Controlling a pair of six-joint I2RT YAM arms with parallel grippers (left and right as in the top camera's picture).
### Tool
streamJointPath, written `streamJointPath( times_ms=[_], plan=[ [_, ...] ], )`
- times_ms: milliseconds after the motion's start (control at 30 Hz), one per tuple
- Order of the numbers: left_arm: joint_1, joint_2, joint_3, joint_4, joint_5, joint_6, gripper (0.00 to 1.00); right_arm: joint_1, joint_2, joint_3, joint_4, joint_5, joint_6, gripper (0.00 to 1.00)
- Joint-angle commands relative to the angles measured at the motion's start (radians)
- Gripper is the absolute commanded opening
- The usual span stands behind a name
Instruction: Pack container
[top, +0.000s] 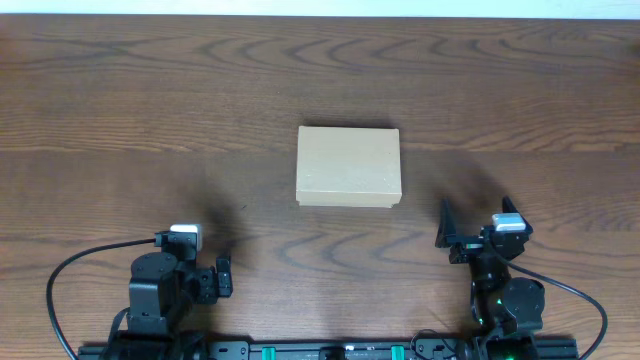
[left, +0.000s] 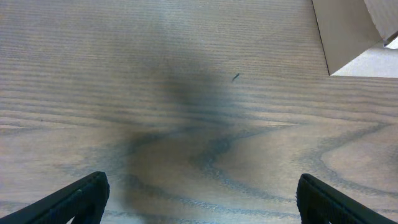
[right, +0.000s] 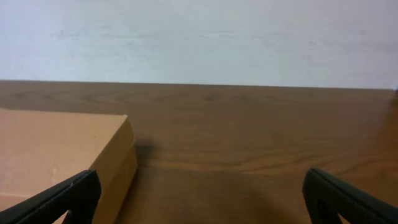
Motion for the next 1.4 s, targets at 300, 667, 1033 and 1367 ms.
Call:
streamJointPath(
  times_ms=[300,667,1033,1367],
  plan=[
    [-0.004,-0.005,-0.005,-0.003,-0.008,-0.007,0.95,-0.019,-0.007,-0.002,-0.004,0.016,0.058,0.99],
    [-0.004,-0.005,-0.005,-0.003,-0.008,-0.007,0.95,-0.019,-0.007,-0.002,-0.004,0.016,0.058,0.99],
    [-0.004,-0.005,-0.005,-0.015,-0.007,-0.008,0.95,-0.019,-0.007,-0.002,-0.004,0.016,0.058,0.99],
    [0.019,-0.084,-0.097,0.326,0.074,0.166,0.95,-0.019,-0.007,-0.002,-0.004,0.016,0.058,0.99]
  ],
)
